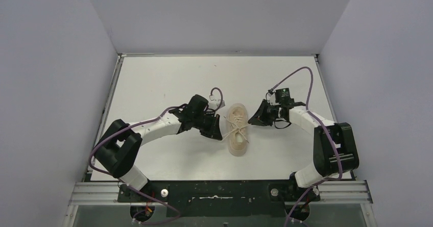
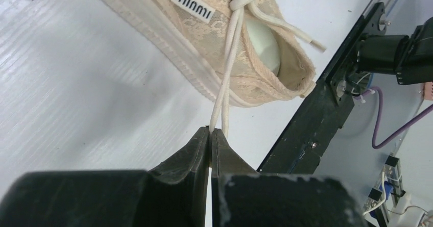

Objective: Tie the shoes

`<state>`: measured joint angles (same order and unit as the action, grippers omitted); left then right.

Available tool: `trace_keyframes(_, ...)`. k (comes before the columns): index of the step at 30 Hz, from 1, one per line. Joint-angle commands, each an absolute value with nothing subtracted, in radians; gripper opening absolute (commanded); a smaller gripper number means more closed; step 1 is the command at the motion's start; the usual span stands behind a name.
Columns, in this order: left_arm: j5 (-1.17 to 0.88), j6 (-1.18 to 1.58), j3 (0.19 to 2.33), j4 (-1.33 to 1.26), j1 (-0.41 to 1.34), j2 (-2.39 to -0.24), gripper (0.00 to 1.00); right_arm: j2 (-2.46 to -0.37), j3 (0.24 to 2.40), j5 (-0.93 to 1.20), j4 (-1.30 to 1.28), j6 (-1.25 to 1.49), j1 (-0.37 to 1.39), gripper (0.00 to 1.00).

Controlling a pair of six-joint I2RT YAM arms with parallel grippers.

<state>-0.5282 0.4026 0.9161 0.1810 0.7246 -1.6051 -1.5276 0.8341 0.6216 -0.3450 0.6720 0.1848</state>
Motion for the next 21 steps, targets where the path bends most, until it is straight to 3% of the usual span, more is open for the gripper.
trace_keyframes(1,-0.455,0.386,0.904,0.307,0.713,-1.577,0.0,-1.48,0.807,0.593,-0.223,0.701,0.125,0.0)
trace_keyframes(21,-0.409,0.435,0.766,0.4,0.66,-1.592,0.0,-1.604,0.807,0.574,-0.169,0.661,0.003,0.0)
